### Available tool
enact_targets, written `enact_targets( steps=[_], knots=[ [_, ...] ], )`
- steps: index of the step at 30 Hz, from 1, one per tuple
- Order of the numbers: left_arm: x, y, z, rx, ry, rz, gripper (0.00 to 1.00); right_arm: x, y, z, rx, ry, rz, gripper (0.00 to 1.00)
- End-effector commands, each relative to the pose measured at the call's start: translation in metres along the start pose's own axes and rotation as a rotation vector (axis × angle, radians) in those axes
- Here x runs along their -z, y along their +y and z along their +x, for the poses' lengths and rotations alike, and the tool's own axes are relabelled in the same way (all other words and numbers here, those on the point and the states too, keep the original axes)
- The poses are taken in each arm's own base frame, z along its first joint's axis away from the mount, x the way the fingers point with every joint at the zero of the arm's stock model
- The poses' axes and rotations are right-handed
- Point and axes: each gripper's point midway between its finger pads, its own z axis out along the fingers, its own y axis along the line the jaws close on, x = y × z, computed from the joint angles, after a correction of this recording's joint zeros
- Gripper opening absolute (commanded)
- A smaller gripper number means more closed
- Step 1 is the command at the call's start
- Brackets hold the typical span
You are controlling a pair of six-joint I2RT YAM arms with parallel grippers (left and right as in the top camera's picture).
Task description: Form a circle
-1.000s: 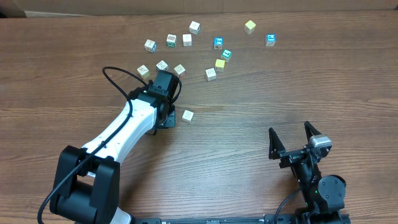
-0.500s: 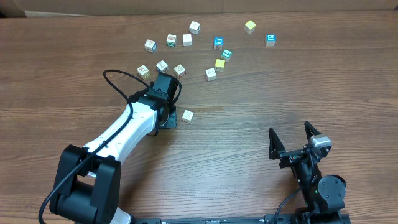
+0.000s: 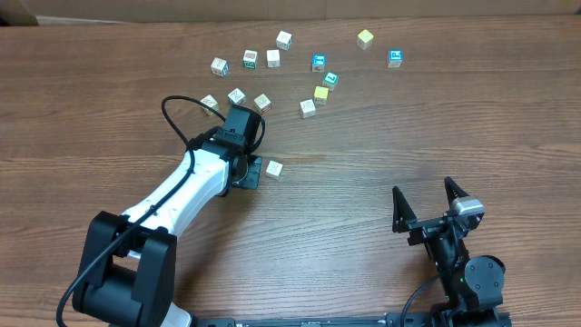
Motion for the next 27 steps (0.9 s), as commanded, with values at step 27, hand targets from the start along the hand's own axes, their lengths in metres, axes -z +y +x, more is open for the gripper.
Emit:
enact_targets(
  steps=[27],
  knots=[
    [-0.028, -0.009, 0.021, -0.111, 0.12, 0.032, 0.36, 0.0, -0.001, 0.002, 0.004, -0.001, 0.0, 1.0]
  ],
)
